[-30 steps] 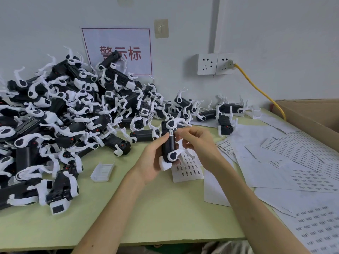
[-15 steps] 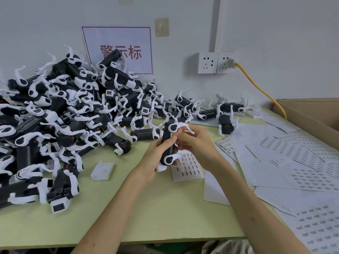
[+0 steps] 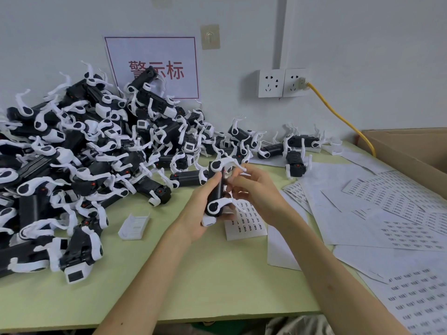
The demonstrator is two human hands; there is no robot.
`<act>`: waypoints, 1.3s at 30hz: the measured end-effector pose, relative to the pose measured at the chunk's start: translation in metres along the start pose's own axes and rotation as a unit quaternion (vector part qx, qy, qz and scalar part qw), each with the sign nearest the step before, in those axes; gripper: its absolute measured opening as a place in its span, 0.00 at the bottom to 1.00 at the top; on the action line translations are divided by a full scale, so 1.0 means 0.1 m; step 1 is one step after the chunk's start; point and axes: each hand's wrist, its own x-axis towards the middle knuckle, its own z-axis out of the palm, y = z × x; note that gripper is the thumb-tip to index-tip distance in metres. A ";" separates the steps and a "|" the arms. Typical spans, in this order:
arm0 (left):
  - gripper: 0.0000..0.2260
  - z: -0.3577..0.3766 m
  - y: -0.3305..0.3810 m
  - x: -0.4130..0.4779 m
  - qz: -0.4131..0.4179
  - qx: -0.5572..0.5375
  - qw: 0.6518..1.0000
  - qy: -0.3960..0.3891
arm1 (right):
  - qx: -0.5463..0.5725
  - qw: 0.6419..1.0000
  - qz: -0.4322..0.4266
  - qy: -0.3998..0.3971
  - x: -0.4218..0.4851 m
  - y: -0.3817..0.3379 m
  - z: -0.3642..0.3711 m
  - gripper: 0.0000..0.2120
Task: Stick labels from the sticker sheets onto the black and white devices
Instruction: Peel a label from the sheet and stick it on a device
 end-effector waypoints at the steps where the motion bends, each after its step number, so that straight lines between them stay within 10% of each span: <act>1: 0.16 0.00 0.00 0.00 0.002 -0.009 1.000 0.013 | -0.002 1.000 0.004 -0.001 0.00 0.00 0.00 0.07; 20: 0.07 -0.01 -0.02 0.06 -0.011 -0.049 0.996 0.069 | 0.000 0.989 0.047 0.143 0.02 -0.04 -0.07 0.06; 39: 0.24 -0.05 -0.03 0.11 0.008 -0.106 0.993 0.042 | 0.004 0.981 0.057 0.187 0.03 -0.05 -0.13 0.07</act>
